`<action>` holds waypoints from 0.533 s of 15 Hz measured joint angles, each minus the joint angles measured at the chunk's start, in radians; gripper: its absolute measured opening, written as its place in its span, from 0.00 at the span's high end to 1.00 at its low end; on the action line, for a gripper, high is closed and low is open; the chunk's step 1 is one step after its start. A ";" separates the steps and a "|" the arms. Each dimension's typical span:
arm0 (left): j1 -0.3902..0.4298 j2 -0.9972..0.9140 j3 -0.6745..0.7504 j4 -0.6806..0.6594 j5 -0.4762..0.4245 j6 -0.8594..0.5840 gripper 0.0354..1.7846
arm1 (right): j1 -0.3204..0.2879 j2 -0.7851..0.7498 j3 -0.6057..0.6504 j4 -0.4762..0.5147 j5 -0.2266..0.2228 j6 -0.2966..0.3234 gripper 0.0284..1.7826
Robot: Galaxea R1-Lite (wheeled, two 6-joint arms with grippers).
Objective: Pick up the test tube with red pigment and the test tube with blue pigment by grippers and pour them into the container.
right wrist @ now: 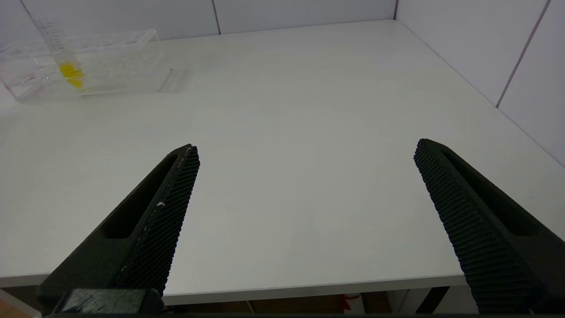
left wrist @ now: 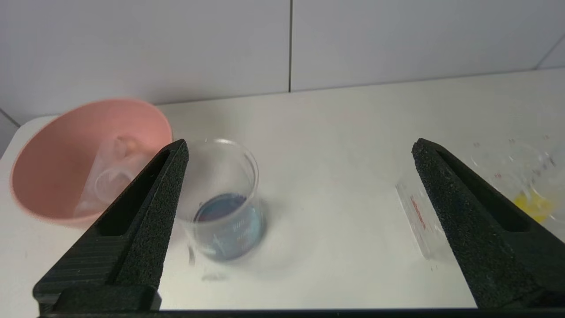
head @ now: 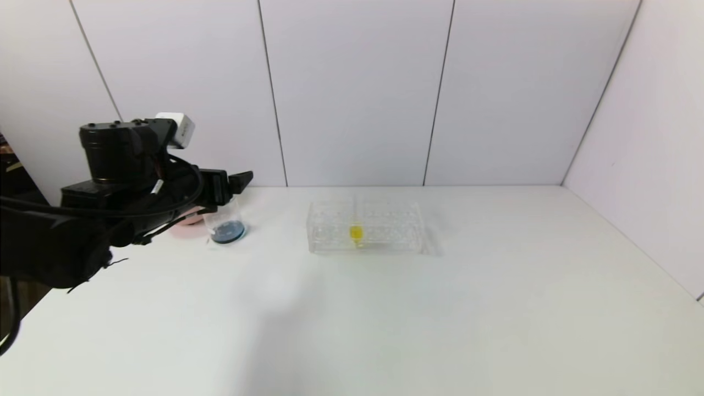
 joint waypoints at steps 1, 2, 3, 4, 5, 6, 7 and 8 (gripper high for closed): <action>-0.008 -0.061 0.054 0.023 0.001 0.001 0.01 | 0.000 0.000 0.000 0.000 0.000 0.000 0.00; -0.014 -0.130 0.106 0.037 0.003 0.003 0.01 | 0.000 0.000 0.000 0.000 0.000 0.000 0.00; -0.018 -0.204 0.158 0.054 0.007 0.004 0.01 | 0.000 0.000 0.000 0.000 0.000 0.000 0.00; -0.021 -0.280 0.203 0.076 0.016 0.005 0.01 | 0.000 0.000 0.000 0.000 0.000 0.000 0.00; -0.023 -0.347 0.234 0.098 0.026 0.006 0.01 | 0.000 0.000 0.000 0.000 0.000 0.000 0.00; -0.024 -0.433 0.263 0.135 0.042 0.008 0.01 | 0.000 0.000 0.000 0.000 0.000 0.000 0.00; -0.025 -0.503 0.279 0.167 0.054 0.008 0.01 | 0.000 0.000 0.000 0.000 0.000 0.000 0.00; -0.025 -0.586 0.291 0.209 0.066 0.012 0.01 | 0.000 0.000 0.000 0.000 0.000 0.000 0.00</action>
